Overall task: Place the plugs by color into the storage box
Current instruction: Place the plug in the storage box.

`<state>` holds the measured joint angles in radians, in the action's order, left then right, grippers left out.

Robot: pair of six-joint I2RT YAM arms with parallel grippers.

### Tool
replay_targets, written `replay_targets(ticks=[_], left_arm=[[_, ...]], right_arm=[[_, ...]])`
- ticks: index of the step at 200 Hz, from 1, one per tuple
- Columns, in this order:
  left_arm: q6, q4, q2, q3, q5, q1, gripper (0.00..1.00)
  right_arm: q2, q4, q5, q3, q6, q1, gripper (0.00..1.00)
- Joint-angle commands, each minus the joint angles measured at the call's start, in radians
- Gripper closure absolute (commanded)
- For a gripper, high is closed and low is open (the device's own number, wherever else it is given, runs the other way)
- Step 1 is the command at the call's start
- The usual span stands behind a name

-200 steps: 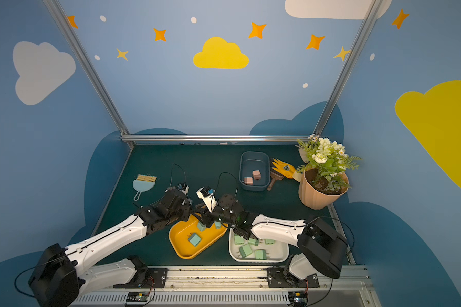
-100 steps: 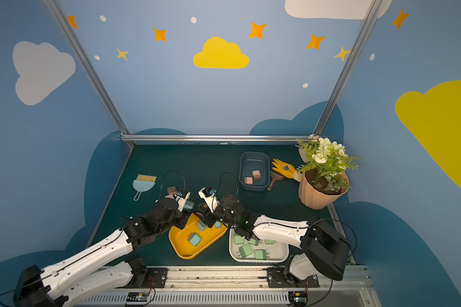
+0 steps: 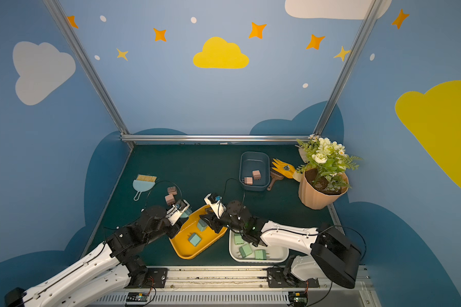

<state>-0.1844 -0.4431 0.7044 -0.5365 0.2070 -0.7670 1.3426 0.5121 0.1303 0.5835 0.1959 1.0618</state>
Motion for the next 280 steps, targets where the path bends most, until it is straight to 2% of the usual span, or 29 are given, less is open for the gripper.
replay_targets(ticks=[1,45,75,96,126,147,202,227,256,280], left_arm=[[-0.101,-0.060,0.028,0.006,-0.078,-0.005,0.68],[-0.121,-0.025,0.076,0.019,-0.183,-0.014,0.67],[-0.141,-0.005,0.107,0.013,-0.243,-0.016,0.65],[-0.145,-0.001,0.108,0.016,-0.275,-0.019,0.51],[-0.145,0.019,0.080,0.030,-0.260,-0.026,0.34],[-0.144,0.027,0.063,0.033,-0.223,-0.026,0.27],[-0.136,0.014,0.057,0.028,-0.065,-0.027,0.23],[-0.082,0.034,0.025,0.027,0.046,-0.018,0.21],[0.013,0.059,-0.008,0.018,0.147,0.042,0.21],[0.118,0.038,0.021,-0.028,0.209,0.138,0.21]], right_arm=[[-0.005,0.048,-0.001,-0.033,-0.010,0.009,0.59],[-0.030,-0.051,0.009,-0.035,-0.024,0.017,0.60],[-0.078,-0.006,-0.041,-0.098,-0.071,0.052,0.60],[-0.105,0.021,-0.089,-0.126,-0.085,0.068,0.61],[-0.105,0.014,-0.131,-0.126,-0.098,0.072,0.61],[-0.085,0.016,-0.145,-0.117,-0.106,0.073,0.59],[-0.034,0.029,-0.143,-0.087,-0.082,0.078,0.59],[-0.025,-0.093,-0.169,-0.004,-0.098,0.075,0.54],[-0.021,-0.237,-0.265,0.114,-0.049,0.070,0.49],[-0.003,-0.335,-0.255,0.201,-0.067,0.047,0.44]])
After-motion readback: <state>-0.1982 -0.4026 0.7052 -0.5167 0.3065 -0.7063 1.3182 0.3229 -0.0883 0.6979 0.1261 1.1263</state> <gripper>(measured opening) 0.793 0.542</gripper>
